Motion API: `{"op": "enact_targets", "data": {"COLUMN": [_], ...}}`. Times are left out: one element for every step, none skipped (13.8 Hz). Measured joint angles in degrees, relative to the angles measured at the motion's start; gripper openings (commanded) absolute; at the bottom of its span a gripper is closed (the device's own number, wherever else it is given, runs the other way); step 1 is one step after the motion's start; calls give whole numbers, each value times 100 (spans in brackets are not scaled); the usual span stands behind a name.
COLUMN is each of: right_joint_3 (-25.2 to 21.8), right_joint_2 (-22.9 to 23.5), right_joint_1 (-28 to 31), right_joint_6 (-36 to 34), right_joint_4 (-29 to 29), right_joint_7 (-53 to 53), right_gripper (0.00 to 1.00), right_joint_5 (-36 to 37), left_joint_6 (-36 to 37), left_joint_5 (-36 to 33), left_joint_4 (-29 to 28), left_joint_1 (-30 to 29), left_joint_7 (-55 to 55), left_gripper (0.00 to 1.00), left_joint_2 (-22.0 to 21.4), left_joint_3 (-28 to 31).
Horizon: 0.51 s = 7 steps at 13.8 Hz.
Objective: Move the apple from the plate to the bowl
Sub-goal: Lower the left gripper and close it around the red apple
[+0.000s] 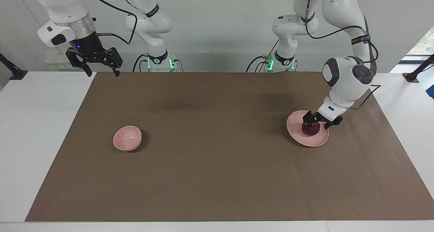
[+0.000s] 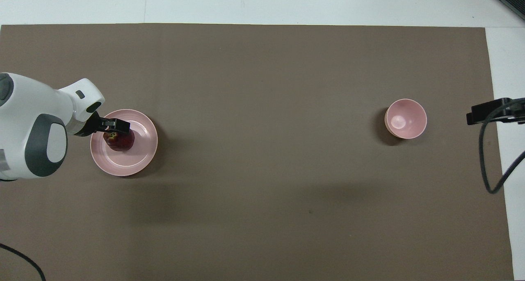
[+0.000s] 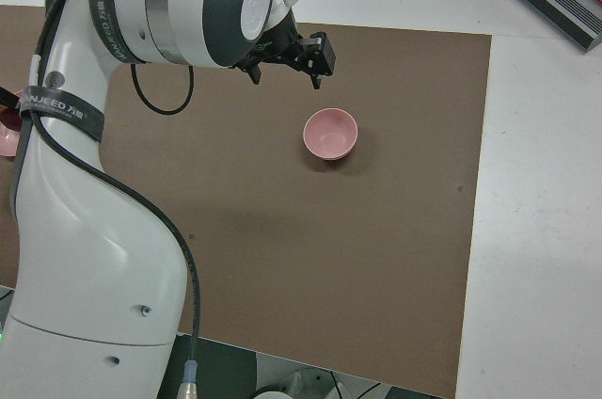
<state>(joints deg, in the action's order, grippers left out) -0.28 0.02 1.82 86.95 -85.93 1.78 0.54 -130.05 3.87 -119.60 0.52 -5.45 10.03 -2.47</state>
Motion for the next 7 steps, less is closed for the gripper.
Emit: {"op": "enact_targets", "data": {"right_joint_3": [0,0,0,0,0,0,0], "right_joint_2": [0,0,0,0,0,0,0], "right_joint_1": [0,0,0,0,0,0,0], "right_joint_6": [0,0,0,0,0,0,0], "right_joint_4": [0,0,0,0,0,0,0], "right_joint_7": [0,0,0,0,0,0,0], "right_gripper": [100,100,100,100,100,100,100], "right_joint_5": [0,0,0,0,0,0,0], "left_joint_6": [-31,-80,-118,-145,-168,-186,-195], "left_joint_5": [0,0,0,0,0,0,0], "left_joint_4": [-49,-100,-138,-176,-211,-243,-256], "left_joint_1": [0,0,0,0,0,-1,-1], "left_joint_7": [22,43,62,87,112,136,157], "left_gripper": [100,100,100,100,100,96,47], "left_joint_2": [0,0,0,0,0,0,0], "left_joint_3": [0,0,0,0,0,1,1]}}
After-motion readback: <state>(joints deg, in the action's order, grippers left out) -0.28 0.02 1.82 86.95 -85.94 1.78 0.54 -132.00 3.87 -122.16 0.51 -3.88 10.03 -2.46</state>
